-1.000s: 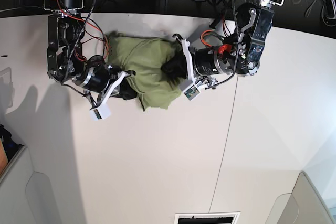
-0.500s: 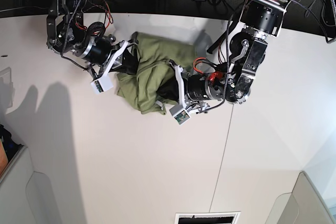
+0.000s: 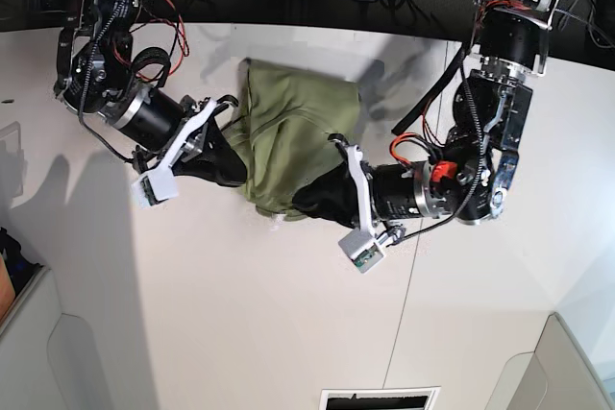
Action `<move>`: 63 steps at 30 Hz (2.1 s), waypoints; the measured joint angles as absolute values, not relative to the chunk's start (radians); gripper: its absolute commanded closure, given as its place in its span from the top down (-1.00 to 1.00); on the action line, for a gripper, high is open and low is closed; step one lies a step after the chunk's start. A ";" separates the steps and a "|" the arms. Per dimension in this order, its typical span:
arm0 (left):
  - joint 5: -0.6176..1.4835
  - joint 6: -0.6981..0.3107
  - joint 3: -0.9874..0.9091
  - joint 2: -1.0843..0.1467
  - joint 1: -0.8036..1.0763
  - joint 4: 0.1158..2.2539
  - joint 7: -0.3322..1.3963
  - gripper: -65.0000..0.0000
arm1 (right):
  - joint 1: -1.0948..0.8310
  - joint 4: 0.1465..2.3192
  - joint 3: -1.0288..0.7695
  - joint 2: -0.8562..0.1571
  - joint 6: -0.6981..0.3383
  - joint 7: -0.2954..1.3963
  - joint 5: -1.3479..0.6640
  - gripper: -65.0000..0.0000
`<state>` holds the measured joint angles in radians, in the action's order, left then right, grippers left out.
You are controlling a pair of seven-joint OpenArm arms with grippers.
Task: Layout the t-shirt on the table in an organized manner, then fold the t-shirt properly
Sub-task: 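Grasp the bundle's sides with both grippers and tuck them inward, then press the folded bundle together with both grippers and release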
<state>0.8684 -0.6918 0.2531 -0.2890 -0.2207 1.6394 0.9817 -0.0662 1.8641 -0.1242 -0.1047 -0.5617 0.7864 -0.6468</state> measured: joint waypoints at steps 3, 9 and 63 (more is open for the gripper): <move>0.883 -0.693 0.249 -0.333 -0.173 1.691 0.999 -0.79 | -0.068 1.864 -0.043 -0.105 -0.562 0.791 -0.622 -1.00; 0.868 -0.692 0.254 -0.356 -0.020 1.691 0.966 -0.79 | -0.069 1.821 0.105 -0.102 -0.562 0.771 -0.488 -1.00; 0.707 -0.685 0.242 -0.213 -0.060 1.468 0.873 -0.79 | 0.083 1.494 0.122 -0.100 -0.549 0.625 -0.356 -1.00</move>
